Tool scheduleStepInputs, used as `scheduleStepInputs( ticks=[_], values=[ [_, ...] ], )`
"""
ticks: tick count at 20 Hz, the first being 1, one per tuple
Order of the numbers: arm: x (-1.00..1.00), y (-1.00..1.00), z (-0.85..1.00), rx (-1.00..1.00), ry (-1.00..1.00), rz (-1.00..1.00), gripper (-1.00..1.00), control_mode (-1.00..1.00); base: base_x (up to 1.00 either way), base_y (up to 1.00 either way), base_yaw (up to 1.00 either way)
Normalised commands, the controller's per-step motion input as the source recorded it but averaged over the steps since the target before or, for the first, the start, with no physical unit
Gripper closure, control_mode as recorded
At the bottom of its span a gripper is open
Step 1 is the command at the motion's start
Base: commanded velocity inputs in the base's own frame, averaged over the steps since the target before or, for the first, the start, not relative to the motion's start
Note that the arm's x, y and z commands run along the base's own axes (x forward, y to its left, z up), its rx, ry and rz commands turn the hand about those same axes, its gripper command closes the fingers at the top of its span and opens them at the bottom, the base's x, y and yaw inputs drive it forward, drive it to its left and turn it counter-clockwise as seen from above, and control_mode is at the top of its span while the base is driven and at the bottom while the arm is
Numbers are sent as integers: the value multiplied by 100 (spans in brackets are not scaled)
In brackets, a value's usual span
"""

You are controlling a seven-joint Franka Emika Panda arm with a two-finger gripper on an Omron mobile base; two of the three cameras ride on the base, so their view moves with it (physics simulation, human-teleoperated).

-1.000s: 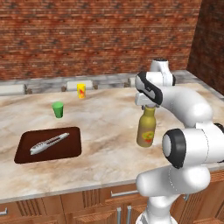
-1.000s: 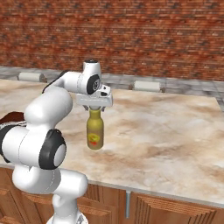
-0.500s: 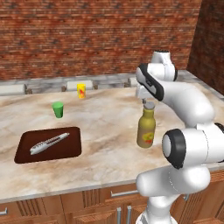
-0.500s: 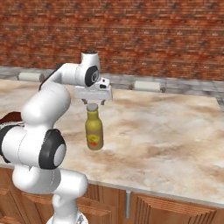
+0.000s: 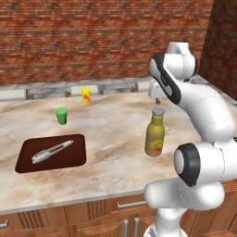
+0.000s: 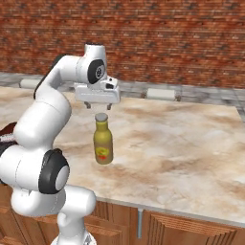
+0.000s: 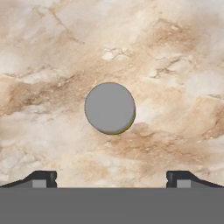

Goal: Place the drinks on the dining counter in a tight cluster.

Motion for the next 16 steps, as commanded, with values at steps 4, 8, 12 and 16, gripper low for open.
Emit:
scheduleStepInputs(
  ticks=[4,8,12,16],
  values=[
    [-99,0,21,1,-8,0,-100,-100,0,0,0],
    [-61,0,39,0,-13,0,-100,-100,0,0,0],
    [-15,0,20,0,-9,0,-100,-100,0,0,0],
    [0,0,0,0,0,0,-100,-100,0,0,0]
  ],
)
